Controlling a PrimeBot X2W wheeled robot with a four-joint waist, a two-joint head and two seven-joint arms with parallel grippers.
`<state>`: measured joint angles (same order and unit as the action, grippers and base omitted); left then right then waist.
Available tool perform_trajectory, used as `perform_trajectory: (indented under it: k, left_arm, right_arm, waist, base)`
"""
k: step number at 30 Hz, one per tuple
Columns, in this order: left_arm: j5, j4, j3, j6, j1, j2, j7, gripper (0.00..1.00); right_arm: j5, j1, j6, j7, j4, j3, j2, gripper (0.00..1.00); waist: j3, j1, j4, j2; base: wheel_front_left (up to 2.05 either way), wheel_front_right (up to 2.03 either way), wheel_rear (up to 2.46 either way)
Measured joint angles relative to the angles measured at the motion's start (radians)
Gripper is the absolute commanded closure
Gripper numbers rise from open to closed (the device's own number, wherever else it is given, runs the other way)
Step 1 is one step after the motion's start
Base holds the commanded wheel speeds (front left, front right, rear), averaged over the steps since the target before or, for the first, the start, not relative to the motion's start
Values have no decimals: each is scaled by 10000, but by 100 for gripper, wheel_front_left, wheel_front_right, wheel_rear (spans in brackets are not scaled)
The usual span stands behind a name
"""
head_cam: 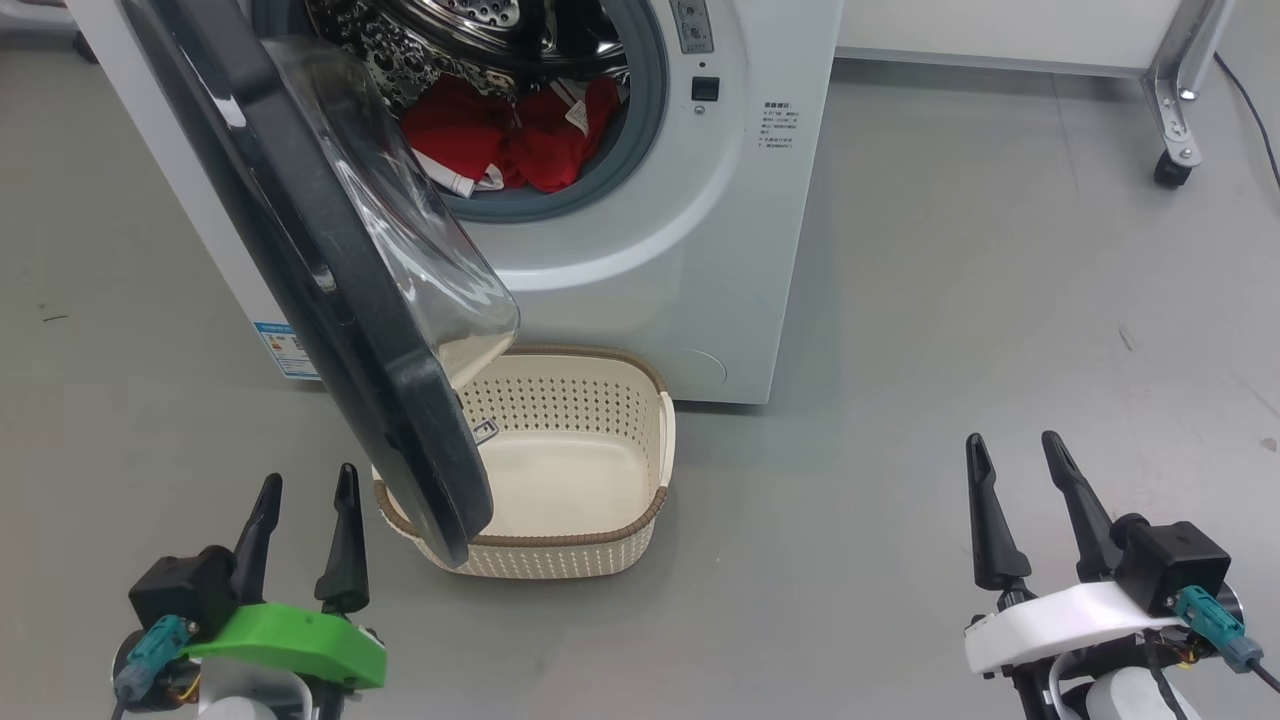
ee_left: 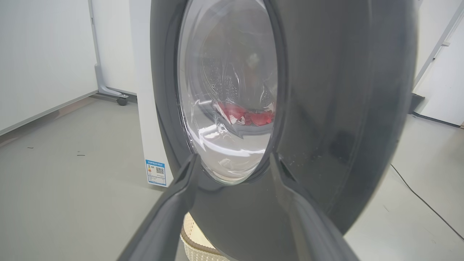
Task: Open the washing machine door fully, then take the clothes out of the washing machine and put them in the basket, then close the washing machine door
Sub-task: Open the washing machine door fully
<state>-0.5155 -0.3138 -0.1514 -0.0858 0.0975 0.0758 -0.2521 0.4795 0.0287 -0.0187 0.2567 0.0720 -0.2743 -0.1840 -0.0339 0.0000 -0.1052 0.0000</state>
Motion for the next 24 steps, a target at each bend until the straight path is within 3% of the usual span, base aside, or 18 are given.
perform_trajectory:
  k: [7,8,9,24]
  left_arm:
    - [59,-23,2,-33,0,-12,0,0]
    - [59,-54,-15,-36,0,-12,0,71]
    - [61,-105,-58,-38,-3,-10,0,100]
    - [71,318,257,-88,-7,-4,0,100]
  right_arm:
    - [-127,2,104,0,50,12,46,0]
    - [-165,2,140,0,54,23,58,0]
    - [-184,2,173,0,61,35,77,0]
    - [-435,2,357,0,192,199,303,0]
  waist:
    - [-8,0,-8,0]
    - [-6,1,-9,0]
    - [-4,0,-9,0]
    - [113,0,41,0]
  base:
    - [0,0,0]
    - [0,0,0]
    - [0,0,0]
    - [0,0,0]
